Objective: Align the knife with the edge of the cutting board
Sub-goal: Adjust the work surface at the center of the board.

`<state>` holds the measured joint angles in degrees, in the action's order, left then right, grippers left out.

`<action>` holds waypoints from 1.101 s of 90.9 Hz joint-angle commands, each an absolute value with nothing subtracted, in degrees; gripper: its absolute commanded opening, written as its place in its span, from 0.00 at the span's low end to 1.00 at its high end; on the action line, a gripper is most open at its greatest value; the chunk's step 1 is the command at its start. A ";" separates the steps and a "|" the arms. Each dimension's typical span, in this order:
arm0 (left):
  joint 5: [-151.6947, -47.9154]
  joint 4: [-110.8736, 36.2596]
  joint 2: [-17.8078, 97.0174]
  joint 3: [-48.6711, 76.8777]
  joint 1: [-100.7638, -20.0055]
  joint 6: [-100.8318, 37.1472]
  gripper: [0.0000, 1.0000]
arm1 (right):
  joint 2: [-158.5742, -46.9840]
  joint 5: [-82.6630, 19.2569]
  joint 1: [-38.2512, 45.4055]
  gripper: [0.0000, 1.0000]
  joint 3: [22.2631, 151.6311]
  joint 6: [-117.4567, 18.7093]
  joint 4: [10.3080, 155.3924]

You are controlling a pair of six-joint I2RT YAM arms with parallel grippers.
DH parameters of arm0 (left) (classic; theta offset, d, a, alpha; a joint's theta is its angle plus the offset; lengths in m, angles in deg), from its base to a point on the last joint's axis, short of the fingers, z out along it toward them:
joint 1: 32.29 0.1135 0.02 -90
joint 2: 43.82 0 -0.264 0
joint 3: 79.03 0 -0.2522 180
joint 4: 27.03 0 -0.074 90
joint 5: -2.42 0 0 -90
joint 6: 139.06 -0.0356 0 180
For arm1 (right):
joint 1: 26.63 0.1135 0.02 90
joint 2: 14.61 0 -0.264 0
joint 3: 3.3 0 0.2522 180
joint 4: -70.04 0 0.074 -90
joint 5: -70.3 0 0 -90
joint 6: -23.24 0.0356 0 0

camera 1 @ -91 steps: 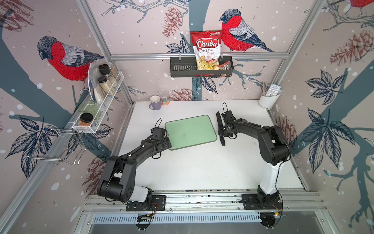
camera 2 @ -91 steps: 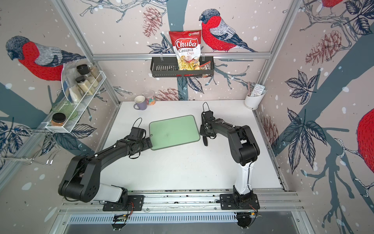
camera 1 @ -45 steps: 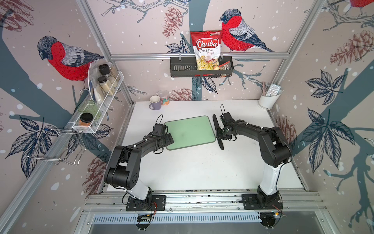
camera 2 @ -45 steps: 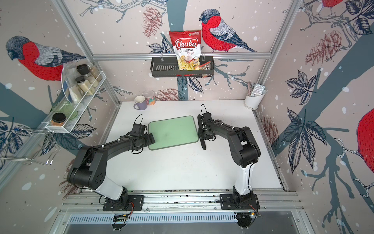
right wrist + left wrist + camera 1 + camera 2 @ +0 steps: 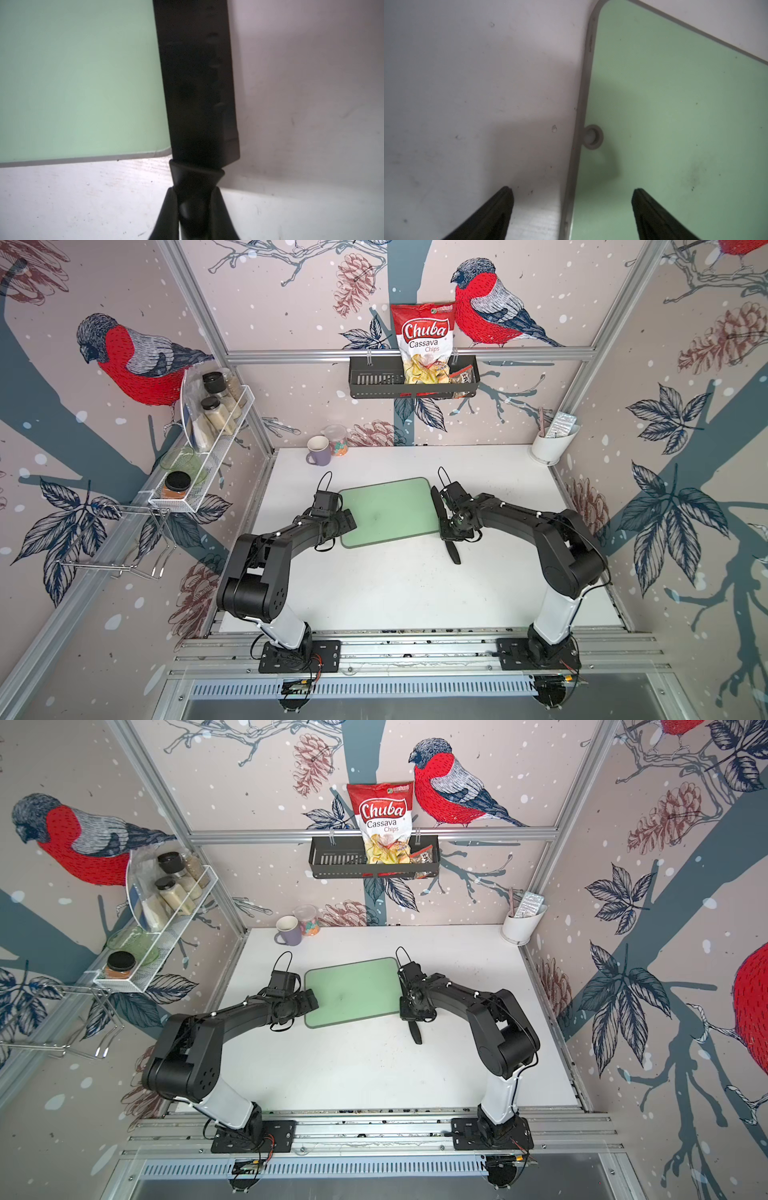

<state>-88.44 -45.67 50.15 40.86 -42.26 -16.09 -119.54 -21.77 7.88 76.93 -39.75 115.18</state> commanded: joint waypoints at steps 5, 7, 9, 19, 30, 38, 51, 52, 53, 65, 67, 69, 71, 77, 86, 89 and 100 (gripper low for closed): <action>-91.19 -47.87 52.98 39.20 -42.04 -16.36 0.91 | -118.65 -18.45 9.45 0.00 76.67 -38.01 115.02; -91.36 -47.83 53.54 38.84 -42.04 -16.37 0.91 | -118.45 -18.64 9.55 0.00 76.56 -37.84 114.65; -91.51 -47.80 54.02 38.17 -42.04 -16.37 0.91 | -118.25 -18.74 9.67 0.00 76.20 -37.64 114.28; -92.47 -47.94 56.79 34.74 -42.04 -16.80 0.90 | -116.59 -18.01 9.76 0.00 74.43 -36.73 112.67; -92.23 -50.34 60.28 29.99 -42.04 -17.80 0.90 | -115.49 -18.06 9.77 0.00 73.26 -36.70 111.58; -91.60 -52.00 62.42 26.75 -42.04 -18.23 0.90 | -115.35 -18.21 9.84 0.00 72.95 -36.59 111.56; -92.14 -54.00 66.17 21.50 -42.04 -18.90 0.90 | -114.59 -16.90 10.73 0.00 71.78 -35.27 110.59; -92.27 -54.12 66.46 21.27 -42.04 -19.00 0.90 | -114.57 -16.72 10.81 0.00 71.75 -35.19 110.55; -92.34 -54.18 66.69 21.19 -42.04 -19.00 0.90 | -114.56 -16.67 10.86 0.00 71.73 -35.11 110.54; -94.37 -54.16 69.78 17.17 -42.02 -19.26 0.90 | -114.53 -17.10 11.83 0.00 71.49 -34.60 109.97; -95.05 -53.93 70.23 16.83 -42.04 -19.35 0.90 | -114.43 -17.03 11.99 0.00 71.42 -34.57 109.86; -95.55 -53.79 70.60 16.48 -42.04 -19.49 0.90 | -114.32 -16.86 12.10 0.00 71.40 -34.52 109.83; -95.77 -53.84 70.89 16.05 -42.04 -19.61 0.90 | -114.18 -16.75 12.26 0.00 71.37 -34.44 109.78; -95.72 -54.36 71.94 14.89 -42.04 -19.93 0.90 | -113.88 -16.52 12.54 0.00 71.43 -34.05 109.64; -95.48 -55.43 73.50 13.17 -42.04 -20.55 0.90 | -113.37 -15.51 13.05 0.00 71.19 -33.01 109.23; -95.97 -55.68 73.89 12.55 -42.02 -20.81 0.90 | -113.33 -14.88 13.44 0.00 71.08 -32.46 109.08; -96.74 -56.33 74.89 11.06 -42.04 -21.23 0.90 | -114.02 -13.60 14.81 0.00 71.95 -31.87 109.30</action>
